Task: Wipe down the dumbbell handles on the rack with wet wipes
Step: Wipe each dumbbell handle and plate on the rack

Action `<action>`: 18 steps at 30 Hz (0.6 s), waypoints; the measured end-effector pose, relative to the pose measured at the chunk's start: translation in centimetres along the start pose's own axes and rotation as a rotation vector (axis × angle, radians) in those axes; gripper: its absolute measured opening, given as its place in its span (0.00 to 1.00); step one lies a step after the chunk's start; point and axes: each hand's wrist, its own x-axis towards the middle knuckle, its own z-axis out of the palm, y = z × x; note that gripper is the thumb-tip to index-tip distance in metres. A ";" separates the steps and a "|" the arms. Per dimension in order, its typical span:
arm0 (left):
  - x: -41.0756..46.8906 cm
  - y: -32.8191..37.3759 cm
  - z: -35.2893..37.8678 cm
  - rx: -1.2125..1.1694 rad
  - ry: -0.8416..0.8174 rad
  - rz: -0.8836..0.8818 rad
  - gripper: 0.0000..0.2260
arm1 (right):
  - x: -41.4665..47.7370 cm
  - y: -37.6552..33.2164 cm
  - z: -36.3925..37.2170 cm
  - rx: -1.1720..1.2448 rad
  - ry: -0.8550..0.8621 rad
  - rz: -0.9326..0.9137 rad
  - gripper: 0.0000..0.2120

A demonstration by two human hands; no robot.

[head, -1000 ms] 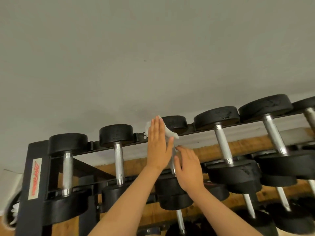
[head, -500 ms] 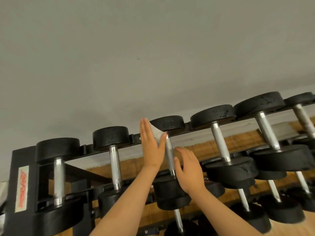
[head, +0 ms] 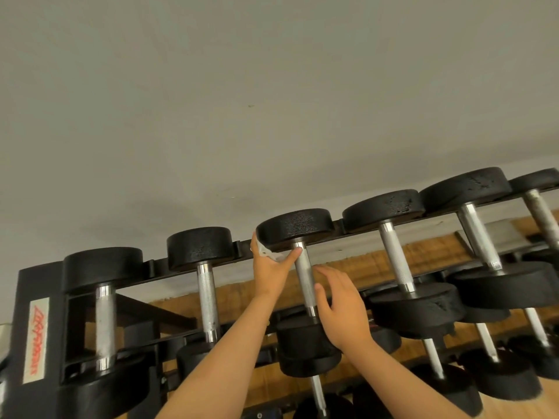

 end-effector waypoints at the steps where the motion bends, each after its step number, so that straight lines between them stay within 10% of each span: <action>1: 0.1 -0.1 0.1 -0.032 0.001 -0.003 0.47 | 0.0 0.0 0.0 0.000 -0.002 -0.001 0.17; 18: -4.7 3.8 -0.4 0.466 -0.083 0.421 0.38 | -0.3 -0.3 -0.4 0.035 -0.002 -0.005 0.16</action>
